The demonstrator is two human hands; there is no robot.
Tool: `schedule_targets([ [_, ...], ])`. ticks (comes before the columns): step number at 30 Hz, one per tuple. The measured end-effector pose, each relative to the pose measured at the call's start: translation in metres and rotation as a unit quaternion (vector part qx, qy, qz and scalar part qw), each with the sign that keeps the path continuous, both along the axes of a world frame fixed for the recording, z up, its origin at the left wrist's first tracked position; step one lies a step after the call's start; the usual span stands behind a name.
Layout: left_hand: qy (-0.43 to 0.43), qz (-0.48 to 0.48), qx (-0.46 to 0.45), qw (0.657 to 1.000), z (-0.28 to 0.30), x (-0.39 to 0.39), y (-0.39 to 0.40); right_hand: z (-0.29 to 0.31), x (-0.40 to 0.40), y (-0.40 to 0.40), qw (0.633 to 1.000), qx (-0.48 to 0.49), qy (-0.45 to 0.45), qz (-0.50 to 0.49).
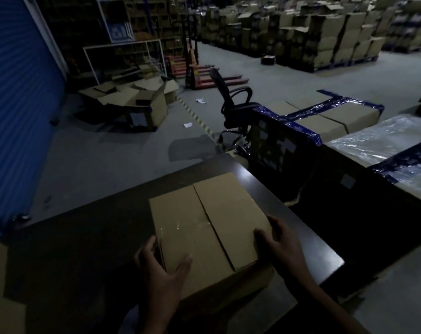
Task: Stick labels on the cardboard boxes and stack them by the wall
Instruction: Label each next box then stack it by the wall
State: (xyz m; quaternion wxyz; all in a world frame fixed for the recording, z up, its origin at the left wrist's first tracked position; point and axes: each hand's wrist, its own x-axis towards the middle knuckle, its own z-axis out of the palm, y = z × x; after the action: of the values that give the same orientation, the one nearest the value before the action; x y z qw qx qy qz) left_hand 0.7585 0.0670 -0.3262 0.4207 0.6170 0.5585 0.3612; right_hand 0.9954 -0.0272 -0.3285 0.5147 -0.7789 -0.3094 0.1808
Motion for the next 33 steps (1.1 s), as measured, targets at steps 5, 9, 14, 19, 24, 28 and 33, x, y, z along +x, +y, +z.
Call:
schedule_targets([
  [5, -0.057, -0.007, -0.021, 0.998, -0.004, 0.013, 0.019, 0.006, 0.005, 0.014, 1.000, 0.015, 0.012, 0.001],
  [9, -0.082, -0.024, -0.014, 0.996, -0.001, 0.029, 0.043, 0.018, 0.023, 0.040, 1.000, 0.024, 0.005, -0.003],
  [14, -0.111, -0.029, 0.008, 0.993, 0.015, 0.058, 0.078, 0.029, 0.061, 0.087, 1.000, 0.011, -0.001, 0.007],
  [19, -0.136, -0.045, 0.001, 0.990, 0.026, 0.100, 0.118, 0.033, 0.104, 0.142, 1.000, 0.009, 0.005, 0.026],
  [24, -0.116, -0.045, -0.015, 0.992, 0.026, 0.152, 0.165, 0.030, 0.154, 0.192, 0.999, 0.018, 0.004, 0.049],
  [28, -0.100, -0.039, -0.020, 0.994, 0.021, 0.196, 0.204, 0.026, 0.194, 0.230, 0.998, 0.017, 0.007, 0.055],
  [33, -0.064, -0.042, -0.026, 0.997, 0.015, 0.240, 0.240, 0.025, 0.232, 0.268, 0.998, 0.005, -0.017, 0.057],
])
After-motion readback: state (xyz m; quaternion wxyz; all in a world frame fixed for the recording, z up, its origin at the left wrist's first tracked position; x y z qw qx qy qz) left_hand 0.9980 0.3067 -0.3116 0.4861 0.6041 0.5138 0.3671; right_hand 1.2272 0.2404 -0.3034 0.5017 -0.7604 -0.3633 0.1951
